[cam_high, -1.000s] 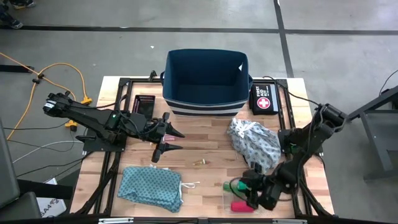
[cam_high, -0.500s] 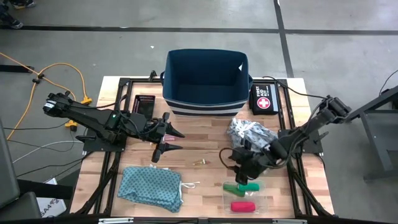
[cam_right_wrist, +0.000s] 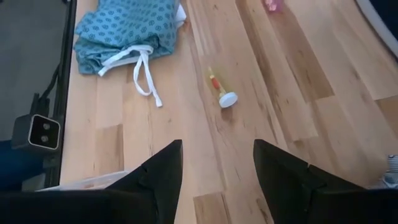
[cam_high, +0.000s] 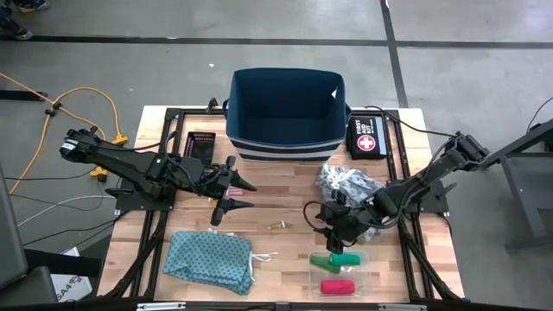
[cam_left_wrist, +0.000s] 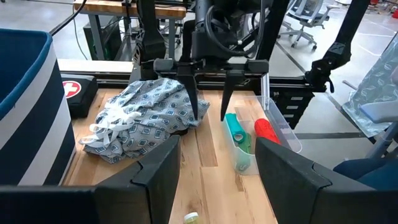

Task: Pick & Place Medicine items
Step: Put the transparent yellow medicine bottle into the black bin

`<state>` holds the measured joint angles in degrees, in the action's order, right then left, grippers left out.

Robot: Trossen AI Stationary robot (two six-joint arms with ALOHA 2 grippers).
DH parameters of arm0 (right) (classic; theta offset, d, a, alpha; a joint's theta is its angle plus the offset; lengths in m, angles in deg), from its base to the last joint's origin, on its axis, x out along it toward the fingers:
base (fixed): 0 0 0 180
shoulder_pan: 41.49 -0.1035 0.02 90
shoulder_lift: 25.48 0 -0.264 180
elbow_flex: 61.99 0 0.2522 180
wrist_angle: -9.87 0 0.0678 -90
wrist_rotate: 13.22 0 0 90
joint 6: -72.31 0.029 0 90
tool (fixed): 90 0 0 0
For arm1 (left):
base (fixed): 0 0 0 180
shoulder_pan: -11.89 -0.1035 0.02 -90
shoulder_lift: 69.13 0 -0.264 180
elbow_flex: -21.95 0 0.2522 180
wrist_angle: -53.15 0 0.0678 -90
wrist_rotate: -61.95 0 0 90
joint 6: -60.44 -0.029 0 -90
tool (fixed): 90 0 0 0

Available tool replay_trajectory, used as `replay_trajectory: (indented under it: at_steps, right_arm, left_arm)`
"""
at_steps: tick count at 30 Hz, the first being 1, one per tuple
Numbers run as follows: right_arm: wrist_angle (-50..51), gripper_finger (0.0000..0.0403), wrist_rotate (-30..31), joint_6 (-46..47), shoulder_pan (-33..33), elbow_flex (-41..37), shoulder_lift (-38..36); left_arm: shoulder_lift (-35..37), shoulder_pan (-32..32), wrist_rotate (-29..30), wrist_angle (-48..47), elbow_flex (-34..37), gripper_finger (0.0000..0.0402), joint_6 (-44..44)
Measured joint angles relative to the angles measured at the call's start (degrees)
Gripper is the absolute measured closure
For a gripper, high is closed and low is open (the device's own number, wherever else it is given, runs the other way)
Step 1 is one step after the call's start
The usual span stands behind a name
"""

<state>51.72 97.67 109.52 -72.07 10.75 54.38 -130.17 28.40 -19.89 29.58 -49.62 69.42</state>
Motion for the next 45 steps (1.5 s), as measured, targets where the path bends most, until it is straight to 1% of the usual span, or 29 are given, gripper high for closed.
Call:
replay_trajectory:
  at_steps: [6,14,17,20,25,28,33,45]
  right_arm:
    - [-0.42,0.0219,0.84,-0.45,1.84,-2.69,-3.97]
    - [0.27,0.0219,2.92,-4.87,6.40,-9.07,-15.57]
    - [1.19,0.0219,4.56,-7.24,9.34,-11.84,-20.75]
    - [3.35,0.0219,6.06,-7.70,12.81,-14.06,-25.82]
    - [6.99,0.0219,6.04,-7.73,18.04,-16.91,-32.30]
    - [8.24,0.0219,6.10,-7.67,20.03,-17.71,-34.88]
    - [9.33,0.0219,5.99,-7.71,21.81,-19.13,-37.05]
    - [9.61,0.0219,5.94,-7.51,22.09,-19.44,-36.60]
  left_arm:
    - [0.01,0.02,0.00,0.00,0.00,0.0203,0.02]
    - [0.02,0.02,0.00,0.04,0.00,0.0203,0.02]
    - [0.02,0.02,0.00,0.02,0.00,0.0203,0.02]
    - [0.02,0.00,0.02,0.00,0.00,0.0203,0.01]
    - [0.02,0.02,0.02,0.01,0.00,0.0203,0.02]
    - [0.02,0.02,0.02,0.00,0.00,0.0203,0.02]
    - [0.02,0.02,0.02,0.00,0.00,0.0203,0.01]
    - [0.02,0.01,0.02,0.00,0.00,0.0203,0.02]
